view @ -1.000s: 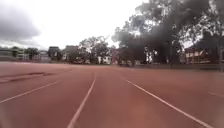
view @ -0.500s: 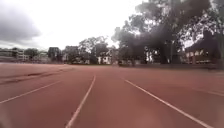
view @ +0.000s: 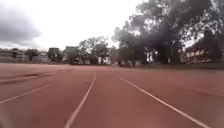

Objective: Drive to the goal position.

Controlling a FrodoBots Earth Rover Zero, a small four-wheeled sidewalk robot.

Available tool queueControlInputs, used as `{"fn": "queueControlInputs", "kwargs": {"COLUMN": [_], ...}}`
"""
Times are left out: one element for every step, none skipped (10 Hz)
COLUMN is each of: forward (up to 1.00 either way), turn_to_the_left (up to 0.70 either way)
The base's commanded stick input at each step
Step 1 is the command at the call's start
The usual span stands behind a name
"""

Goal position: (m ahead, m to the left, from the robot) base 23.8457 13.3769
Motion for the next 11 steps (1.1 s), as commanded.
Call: {"fn": "queueControlInputs", "kwargs": {"forward": [0.45, 0.45, 0.45, 0.45, 0.45, 0.45, 0.45, 0.45, 0.45, 0.45, 0.45], "turn_to_the_left": [0.0, 0.0, 0.0, 0.0, 0.0, 0.0, 0.0, 0.0, 0.0, 0.0, 0.0]}}
